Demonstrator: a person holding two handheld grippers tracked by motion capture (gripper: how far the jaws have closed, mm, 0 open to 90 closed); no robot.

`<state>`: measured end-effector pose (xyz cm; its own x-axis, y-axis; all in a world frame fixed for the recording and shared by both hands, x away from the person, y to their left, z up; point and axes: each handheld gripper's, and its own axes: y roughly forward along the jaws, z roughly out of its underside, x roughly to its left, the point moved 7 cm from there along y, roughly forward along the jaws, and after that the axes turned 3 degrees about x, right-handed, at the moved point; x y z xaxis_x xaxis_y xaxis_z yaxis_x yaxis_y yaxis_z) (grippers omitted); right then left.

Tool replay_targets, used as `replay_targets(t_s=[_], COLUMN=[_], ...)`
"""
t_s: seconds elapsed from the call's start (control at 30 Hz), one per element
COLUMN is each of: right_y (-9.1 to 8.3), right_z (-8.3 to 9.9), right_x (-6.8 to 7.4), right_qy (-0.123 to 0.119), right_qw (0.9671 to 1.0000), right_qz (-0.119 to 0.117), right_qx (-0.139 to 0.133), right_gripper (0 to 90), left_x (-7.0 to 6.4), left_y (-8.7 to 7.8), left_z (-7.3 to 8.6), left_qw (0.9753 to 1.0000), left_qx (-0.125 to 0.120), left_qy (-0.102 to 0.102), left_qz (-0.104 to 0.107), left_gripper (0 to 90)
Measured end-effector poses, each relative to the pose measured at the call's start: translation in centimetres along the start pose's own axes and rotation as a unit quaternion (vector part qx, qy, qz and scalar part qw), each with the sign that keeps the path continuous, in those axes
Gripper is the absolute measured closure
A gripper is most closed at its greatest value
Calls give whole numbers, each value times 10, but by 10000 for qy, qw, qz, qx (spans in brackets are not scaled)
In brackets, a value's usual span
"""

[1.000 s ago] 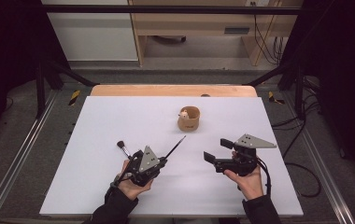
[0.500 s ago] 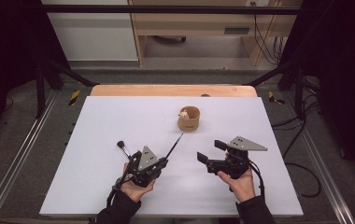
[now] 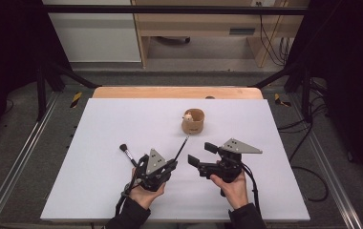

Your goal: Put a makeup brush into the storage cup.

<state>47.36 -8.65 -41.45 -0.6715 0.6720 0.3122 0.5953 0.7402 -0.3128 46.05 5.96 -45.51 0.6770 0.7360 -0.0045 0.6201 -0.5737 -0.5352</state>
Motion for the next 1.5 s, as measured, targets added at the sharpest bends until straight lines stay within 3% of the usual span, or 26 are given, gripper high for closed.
replay_targets(t_s=[0.2,0.47,0.87,1.13,1.2,1.5], right_y=[9,17,28,32,33,34], right_z=[-9,-13,-11,-8,-7,-6], right_x=[3,3,3,2,3,2], right_qy=[160,347,790,905,908,939], right_qw=[9998,9992,9962,9950,9949,9946], right_qz=[-60,-59,-244,-350,-398,-376], right_qx=[-132,-192,-257,-245,-211,-212], right_gripper=[176,282,444,545,570,718], left_x=[-4,-4,-13,-15,-16,-18], left_y=[1,2,1,2,4,6], left_z=[-3,-1,-7,-9,-8,-9], left_qw=[9996,9982,9964,9974,9968,9968], left_qx=[-163,-300,-564,-491,-506,-514], left_qy=[-213,-522,-626,-515,-609,-607], left_qz=[-15,13,-45,-134,-91,-115], left_gripper=[849,850,850,851,851,850])
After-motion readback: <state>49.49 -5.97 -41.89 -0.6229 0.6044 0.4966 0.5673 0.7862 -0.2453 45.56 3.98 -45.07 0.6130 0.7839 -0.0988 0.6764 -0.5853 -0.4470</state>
